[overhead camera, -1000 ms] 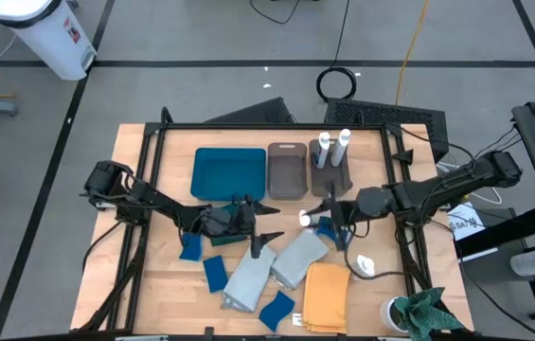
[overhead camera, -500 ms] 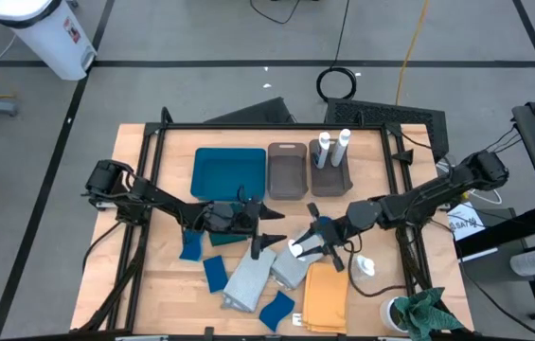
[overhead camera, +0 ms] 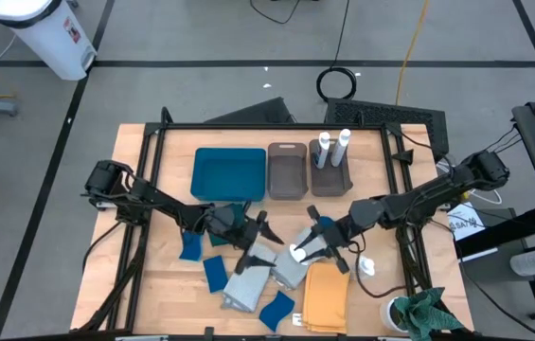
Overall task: Pick & Place Kitchen Items
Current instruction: Put the white plastic restorer bottle into the right black bin
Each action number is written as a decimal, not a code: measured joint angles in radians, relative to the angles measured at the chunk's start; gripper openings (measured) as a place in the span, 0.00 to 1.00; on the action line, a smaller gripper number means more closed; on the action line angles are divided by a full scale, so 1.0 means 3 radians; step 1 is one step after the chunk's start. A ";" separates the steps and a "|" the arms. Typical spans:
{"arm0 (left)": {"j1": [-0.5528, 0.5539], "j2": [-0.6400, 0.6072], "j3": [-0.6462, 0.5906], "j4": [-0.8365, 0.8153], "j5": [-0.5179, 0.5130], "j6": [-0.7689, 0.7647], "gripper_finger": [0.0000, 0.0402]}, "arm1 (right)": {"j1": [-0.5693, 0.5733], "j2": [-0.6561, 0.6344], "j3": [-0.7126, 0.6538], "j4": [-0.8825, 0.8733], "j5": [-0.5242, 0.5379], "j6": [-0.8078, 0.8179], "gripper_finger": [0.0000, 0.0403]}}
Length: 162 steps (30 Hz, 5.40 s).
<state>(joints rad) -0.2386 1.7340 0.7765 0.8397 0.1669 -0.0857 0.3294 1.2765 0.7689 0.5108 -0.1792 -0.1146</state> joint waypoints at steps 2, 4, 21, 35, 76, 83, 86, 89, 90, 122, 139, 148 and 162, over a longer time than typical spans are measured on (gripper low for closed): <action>0.0011 0.0000 0.0003 0.0003 -0.0073 0.0028 0.81 | 0.0001 0.0049 0.0000 0.0181 -0.0076 -0.0009 0.19; 0.0030 0.0000 0.0035 0.0000 -0.0088 0.0011 0.81 | -0.0001 0.0055 0.0000 0.0207 -0.0119 -0.0023 0.19; 0.0037 0.0699 0.0843 -0.0273 0.0615 -0.0090 0.77 | -0.0090 0.0142 -0.0001 0.0413 -0.0132 -0.0148 0.19; 0.0587 0.0671 0.0839 -0.0260 0.0652 -0.0068 0.29 | -0.0214 -0.0514 0.0001 -0.0659 0.0660 -0.0548 0.33; 0.0811 0.0618 0.0838 -0.0086 -0.0613 0.0557 0.29 | -0.0604 -0.0694 -0.0533 0.0115 0.1453 0.0053 0.39; 0.0793 0.0618 0.0837 -0.0131 -0.0582 0.0566 0.29 | -0.0690 -0.0519 -0.0534 0.0452 0.1071 0.0056 0.22; 0.0776 0.0618 0.0837 -0.0159 -0.0605 0.0570 0.29 | -0.0689 -0.0517 -0.0534 0.0441 0.1055 0.0041 0.21; 0.0748 0.0615 0.0837 -0.0221 -0.0641 0.0545 0.31 | -0.0688 -0.0552 -0.0535 0.0406 0.1042 0.0025 0.21; 0.0736 0.0615 0.0843 -0.0241 -0.0678 0.0531 0.32 | -0.0687 -0.0574 -0.0535 0.0385 0.1035 0.0016 0.21; 0.0607 0.0615 0.0839 -0.0651 -0.1600 0.0335 0.99 | -0.1097 -0.1241 -0.0703 -0.0844 0.3351 0.0442 0.21; 0.0607 0.0615 0.0839 -0.0653 -0.1601 0.0331 0.99 | -0.1209 -0.0729 -0.0703 -0.0735 0.3286 0.0827 0.21; 0.0607 0.0618 0.0839 -0.0718 -0.1600 0.0331 0.99 | -0.1215 -0.0536 -0.0703 -0.0680 0.3288 0.1042 0.21; 0.0607 0.0618 0.0839 -0.0740 -0.1600 0.0331 0.99 | -0.1359 -0.0388 -0.0710 -0.0654 0.3098 0.1234 0.21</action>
<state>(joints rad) -0.0566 1.9194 1.0283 0.6176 -0.3132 0.0135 -0.0783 1.1603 0.5560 0.3146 0.7501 0.2556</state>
